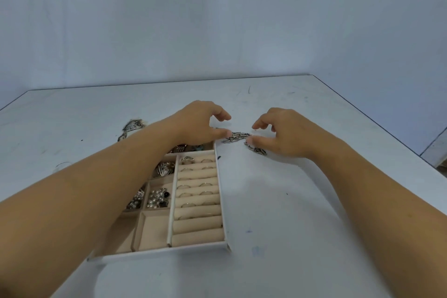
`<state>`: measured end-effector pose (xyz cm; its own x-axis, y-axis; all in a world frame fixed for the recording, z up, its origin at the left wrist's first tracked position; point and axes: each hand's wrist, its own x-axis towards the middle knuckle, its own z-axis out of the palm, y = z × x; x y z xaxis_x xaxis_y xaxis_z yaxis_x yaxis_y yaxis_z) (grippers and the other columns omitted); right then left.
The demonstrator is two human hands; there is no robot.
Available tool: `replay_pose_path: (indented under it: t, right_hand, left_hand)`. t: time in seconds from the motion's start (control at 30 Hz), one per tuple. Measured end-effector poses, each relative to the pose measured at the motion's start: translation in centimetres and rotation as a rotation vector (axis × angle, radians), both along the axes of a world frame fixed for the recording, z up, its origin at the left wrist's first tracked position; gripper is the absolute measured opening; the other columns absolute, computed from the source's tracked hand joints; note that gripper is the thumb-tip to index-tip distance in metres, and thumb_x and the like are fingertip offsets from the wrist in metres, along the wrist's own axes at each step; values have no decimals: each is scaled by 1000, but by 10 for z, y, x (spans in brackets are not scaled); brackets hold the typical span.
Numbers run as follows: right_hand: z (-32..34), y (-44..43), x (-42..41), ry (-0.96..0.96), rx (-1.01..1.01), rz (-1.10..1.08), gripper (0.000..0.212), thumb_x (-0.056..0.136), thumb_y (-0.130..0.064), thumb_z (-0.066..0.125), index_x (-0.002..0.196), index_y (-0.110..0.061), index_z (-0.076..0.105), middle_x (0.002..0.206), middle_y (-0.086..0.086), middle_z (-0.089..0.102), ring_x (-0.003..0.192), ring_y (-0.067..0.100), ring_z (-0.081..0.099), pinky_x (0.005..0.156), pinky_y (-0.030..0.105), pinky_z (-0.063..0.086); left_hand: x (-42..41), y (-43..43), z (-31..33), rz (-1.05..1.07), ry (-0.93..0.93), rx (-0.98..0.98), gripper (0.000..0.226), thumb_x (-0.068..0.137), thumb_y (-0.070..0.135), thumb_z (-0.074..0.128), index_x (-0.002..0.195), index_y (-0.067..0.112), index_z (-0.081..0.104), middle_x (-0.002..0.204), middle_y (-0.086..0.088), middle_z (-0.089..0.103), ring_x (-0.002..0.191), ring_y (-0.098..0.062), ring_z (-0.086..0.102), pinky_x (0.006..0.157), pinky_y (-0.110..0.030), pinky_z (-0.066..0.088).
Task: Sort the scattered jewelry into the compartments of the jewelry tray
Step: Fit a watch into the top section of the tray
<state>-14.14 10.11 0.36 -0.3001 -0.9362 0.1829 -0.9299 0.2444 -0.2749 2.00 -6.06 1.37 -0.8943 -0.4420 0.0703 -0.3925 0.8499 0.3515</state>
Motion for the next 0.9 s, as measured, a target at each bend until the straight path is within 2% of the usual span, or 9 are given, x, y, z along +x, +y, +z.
replay_pose_path:
  t: [0.1,0.17,0.27,0.37,0.5,0.6,0.73,0.8,0.9]
  right_hand:
    - [-6,1,1,3,33,0,66,69,-73,55,119,-30,58,109,-12,54,91,7,52,82,29,46]
    - [-10,0,0,19,41,3,70,68,-74,54,121,-29,57,111,-11,53,97,9,53,86,32,47]
    - [-13,-2,-2,17,38,23,58,74,-67,55,118,-29,60,110,-11,52,96,9,53,85,32,47]
    - [-14,-4,-1,-30,10,32,36,81,-54,58,107,-29,65,100,-12,53,84,4,53,77,27,47]
    - [-17,-11,0,-55,-13,11,17,88,-36,59,96,-23,66,96,-9,54,83,10,55,80,33,49]
    - [-18,-16,3,-8,31,-18,17,91,-29,52,100,-19,63,102,-3,54,91,17,54,83,36,48]
    - [-22,-19,8,69,52,-37,17,92,-20,44,101,-15,58,105,4,54,99,23,50,86,39,45]
    - [-23,-18,8,52,38,-41,17,93,-20,44,103,-16,57,104,3,54,101,23,49,87,39,44]
    - [-24,-15,7,37,25,-44,25,95,-23,44,116,-16,56,108,3,53,105,21,48,88,38,44]
  left_hand:
    - [-7,-2,-1,-8,-54,26,59,72,58,70,125,33,57,123,14,56,121,-7,43,97,-23,33]
    - [-11,-5,-3,-20,-78,33,65,65,63,72,122,35,60,122,13,56,123,-8,41,102,-31,38]
    - [-16,-7,-6,-30,-116,10,56,62,67,72,111,40,66,117,10,57,118,-11,44,99,-38,42]
    - [-22,-4,-5,-27,-100,-10,36,70,56,73,99,35,72,102,9,64,102,-11,55,89,-33,46]
    - [-28,5,-3,-48,-119,-90,20,83,41,68,96,27,72,90,13,60,97,-11,53,76,-24,37]
    - [-30,8,-3,-58,-183,-127,21,88,39,61,99,23,69,102,7,64,102,-15,53,81,-29,43]
    - [-29,11,-4,-63,-232,-186,24,91,39,55,102,20,64,104,3,60,103,-19,50,88,-37,45]
    - [-29,12,-3,-67,-243,-190,23,92,37,53,103,19,62,98,4,58,97,-18,52,82,-32,44]
    - [-28,13,-2,-59,-229,-172,19,93,33,53,103,18,61,83,10,50,90,-16,51,75,-27,39]
